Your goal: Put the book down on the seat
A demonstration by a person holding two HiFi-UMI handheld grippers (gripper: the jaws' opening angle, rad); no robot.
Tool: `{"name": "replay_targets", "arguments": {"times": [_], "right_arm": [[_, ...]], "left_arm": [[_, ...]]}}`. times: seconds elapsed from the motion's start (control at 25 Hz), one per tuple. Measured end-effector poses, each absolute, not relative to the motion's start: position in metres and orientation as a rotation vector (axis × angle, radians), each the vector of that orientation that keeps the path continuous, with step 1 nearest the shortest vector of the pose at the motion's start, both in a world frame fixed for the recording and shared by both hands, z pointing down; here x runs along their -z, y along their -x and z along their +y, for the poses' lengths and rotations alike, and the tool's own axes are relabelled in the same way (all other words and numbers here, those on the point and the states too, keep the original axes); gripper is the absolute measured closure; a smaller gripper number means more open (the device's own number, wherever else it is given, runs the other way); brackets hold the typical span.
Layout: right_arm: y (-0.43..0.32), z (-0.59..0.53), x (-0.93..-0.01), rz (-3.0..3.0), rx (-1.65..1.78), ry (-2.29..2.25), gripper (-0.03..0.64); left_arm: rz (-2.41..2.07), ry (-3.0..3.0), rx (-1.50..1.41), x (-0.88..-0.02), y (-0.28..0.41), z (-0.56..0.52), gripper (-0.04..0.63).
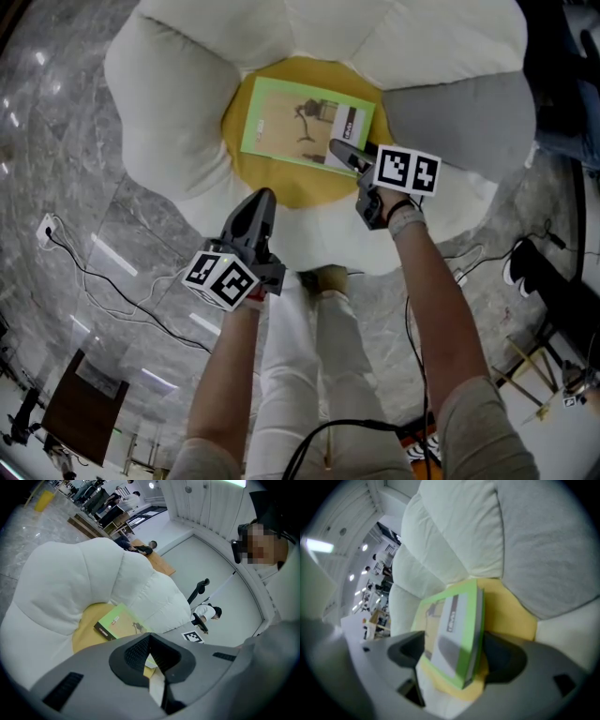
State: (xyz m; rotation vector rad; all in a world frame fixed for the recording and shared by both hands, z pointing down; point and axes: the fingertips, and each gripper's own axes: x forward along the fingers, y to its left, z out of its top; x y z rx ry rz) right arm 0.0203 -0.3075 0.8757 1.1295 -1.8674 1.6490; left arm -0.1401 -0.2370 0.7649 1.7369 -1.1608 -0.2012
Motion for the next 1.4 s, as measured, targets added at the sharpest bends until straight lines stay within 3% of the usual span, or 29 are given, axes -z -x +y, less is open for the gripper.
{"name": "replay_targets", "arguments": {"times": [0.96, 1.2, 1.28, 1.4], "right_arm": [[-0.016, -0.28, -0.778, -2.289, -1.13, -0.914, 0.247], [-0.007, -0.27, -0.734, -2.427, -1.004, -0.935, 0.472], [-0.01, -0.268, -0.72, -2.457, -1.018, -0.98, 0.581], [-0.011, -0.264, -0.697, -2.513, -1.008, -1.002, 0.601]], "left_arm": [[-1.174, -1.788, 0.212, -0.727, 0.118, -0.214, 0.574], [-1.203, -1.795, 0.25, -0.714, 0.118, -0.203, 0.574], [-1.209, -1.81, 0.226, -0.709, 0.114, -0.199, 0.574], [-1.191, -1.886, 0.176, -0.698, 0.104, -0.195, 0.574]]}}
